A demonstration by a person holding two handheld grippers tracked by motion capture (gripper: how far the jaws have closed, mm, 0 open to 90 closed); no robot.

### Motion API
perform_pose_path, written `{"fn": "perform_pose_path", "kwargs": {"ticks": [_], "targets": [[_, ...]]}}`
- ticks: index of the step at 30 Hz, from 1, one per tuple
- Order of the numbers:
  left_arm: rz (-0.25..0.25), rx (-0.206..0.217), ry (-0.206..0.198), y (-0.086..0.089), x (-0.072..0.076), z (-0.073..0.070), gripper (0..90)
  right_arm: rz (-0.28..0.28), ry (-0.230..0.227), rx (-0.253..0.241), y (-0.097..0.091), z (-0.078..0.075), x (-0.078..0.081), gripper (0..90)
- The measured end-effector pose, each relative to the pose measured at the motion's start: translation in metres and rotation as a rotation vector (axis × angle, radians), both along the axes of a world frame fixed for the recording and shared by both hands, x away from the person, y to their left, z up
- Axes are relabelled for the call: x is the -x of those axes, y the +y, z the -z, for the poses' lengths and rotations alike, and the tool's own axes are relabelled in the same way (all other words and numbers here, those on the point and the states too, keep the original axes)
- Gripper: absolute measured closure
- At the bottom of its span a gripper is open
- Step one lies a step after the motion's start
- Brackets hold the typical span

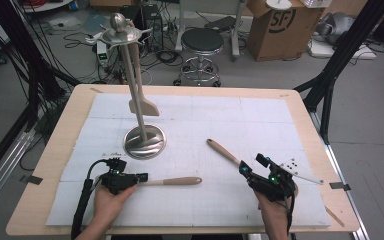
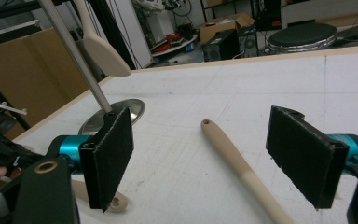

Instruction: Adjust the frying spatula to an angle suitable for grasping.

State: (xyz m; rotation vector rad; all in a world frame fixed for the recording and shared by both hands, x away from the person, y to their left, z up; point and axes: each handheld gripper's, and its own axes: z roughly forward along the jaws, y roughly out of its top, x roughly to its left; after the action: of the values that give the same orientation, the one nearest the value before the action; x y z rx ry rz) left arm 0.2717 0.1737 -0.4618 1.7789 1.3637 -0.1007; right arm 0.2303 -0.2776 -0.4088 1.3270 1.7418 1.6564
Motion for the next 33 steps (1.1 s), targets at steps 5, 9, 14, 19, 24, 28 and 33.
{"fn": "perform_pose_path", "kwargs": {"ticks": [5, 9, 14, 19, 24, 28, 33], "targets": [[-0.001, 0.008, -0.005, 0.002, 0.011, -0.001, 90.0, -0.001, -0.003, 0.0, 0.001, 0.0, 0.0, 22.4], [-0.01, 0.021, -0.015, 0.004, 0.021, 0.0, 89.9, -0.003, -0.004, 0.002, 0.002, 0.0, 0.0, 22.4], [-0.008, 0.028, -0.02, 0.005, 0.029, 0.0, 89.9, -0.008, -0.005, 0.01, 0.004, -0.001, 0.0, 22.4], [-0.019, 0.043, -0.026, 0.006, 0.036, 0.001, 89.9, 0.002, -0.016, 0.027, 0.003, 0.0, 0.001, 22.4], [-0.021, 0.049, -0.029, 0.007, 0.041, 0.001, 89.9, -0.002, -0.019, 0.025, 0.003, 0.0, 0.001, 22.4], [-0.025, 0.057, -0.03, 0.01, 0.044, 0.0, 89.9, -0.005, -0.016, 0.029, 0.004, 0.0, 0.0, 22.4], [-0.047, 0.112, -0.08, 0.01, 0.053, -0.01, 89.9, -0.002, -0.013, 0.025, 0.004, 0.0, 0.0, 22.4]]}}
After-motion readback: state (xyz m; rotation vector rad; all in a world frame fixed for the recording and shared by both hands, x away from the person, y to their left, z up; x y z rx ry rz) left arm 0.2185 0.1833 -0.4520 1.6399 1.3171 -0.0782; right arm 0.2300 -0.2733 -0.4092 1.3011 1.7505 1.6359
